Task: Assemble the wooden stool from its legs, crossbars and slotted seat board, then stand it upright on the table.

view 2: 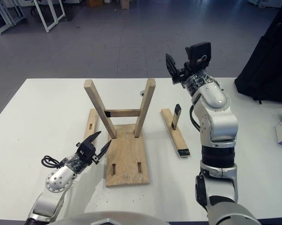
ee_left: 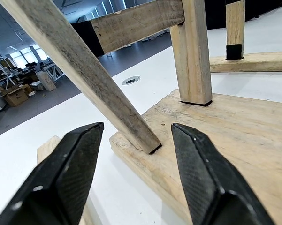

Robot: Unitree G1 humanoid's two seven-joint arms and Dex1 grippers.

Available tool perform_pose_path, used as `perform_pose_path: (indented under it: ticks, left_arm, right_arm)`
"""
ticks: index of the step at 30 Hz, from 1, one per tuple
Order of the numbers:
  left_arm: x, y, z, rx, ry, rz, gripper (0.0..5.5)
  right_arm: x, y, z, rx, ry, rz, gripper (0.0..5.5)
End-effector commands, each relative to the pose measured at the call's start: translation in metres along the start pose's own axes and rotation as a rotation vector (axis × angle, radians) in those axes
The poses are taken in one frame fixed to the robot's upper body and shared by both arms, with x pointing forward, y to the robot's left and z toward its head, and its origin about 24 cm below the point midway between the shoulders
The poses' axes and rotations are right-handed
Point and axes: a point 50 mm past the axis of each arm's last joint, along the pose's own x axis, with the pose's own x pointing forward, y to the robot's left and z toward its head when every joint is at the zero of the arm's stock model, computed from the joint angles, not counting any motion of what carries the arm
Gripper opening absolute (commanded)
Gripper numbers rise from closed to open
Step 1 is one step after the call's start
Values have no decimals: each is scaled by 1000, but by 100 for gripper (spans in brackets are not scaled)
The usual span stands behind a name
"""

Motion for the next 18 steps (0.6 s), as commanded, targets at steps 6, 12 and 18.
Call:
perform_pose_path:
  ticks: [6,12,18]
  left_arm:
    - [1,1,-3,12,13,-31,266]
    - [2,-2,-5,7,15,-29,266]
    - [4,-2,-6,1,9,-20,266]
  right_arm:
    - [-61,11,-143,45,525,-54,332]
    - [-42,7,-116,80,395,-69,332]
    - [-38,-8,-76,14,189,-129,332]
